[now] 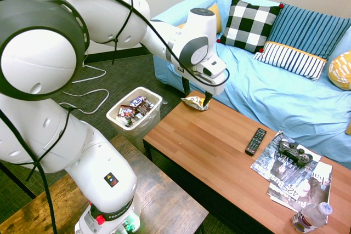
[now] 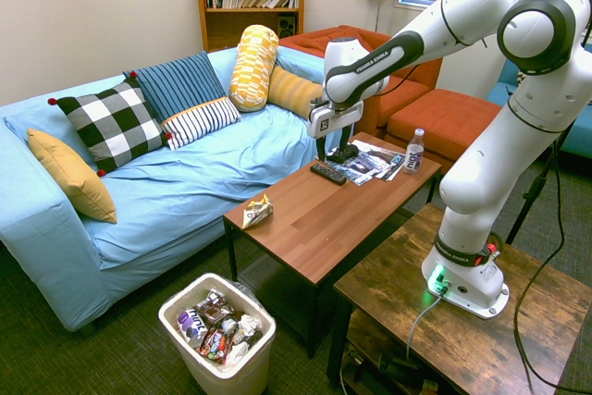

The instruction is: Throw the chip bag in the trash bin

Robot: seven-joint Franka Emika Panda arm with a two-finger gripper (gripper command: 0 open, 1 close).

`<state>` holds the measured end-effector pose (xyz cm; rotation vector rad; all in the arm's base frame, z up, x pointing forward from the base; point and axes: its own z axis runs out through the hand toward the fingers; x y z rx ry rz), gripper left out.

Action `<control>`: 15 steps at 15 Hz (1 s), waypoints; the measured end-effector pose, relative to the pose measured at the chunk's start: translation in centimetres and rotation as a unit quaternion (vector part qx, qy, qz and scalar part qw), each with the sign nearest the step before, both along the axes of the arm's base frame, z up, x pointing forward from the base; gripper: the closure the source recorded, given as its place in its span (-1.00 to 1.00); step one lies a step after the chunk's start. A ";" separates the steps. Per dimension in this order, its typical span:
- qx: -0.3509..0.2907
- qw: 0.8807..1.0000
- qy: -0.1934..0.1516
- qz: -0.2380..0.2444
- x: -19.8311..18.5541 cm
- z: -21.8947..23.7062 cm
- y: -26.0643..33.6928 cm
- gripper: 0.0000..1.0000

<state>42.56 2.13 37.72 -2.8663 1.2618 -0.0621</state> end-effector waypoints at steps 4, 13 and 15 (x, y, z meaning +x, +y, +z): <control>0.005 1.000 -0.004 -0.005 1.2 -0.5 0.1 -1.00; 0.040 0.997 0.051 -0.049 12.4 -8.3 6.0 -1.00; 0.041 0.994 0.072 -0.070 14.9 -10.2 7.2 -1.00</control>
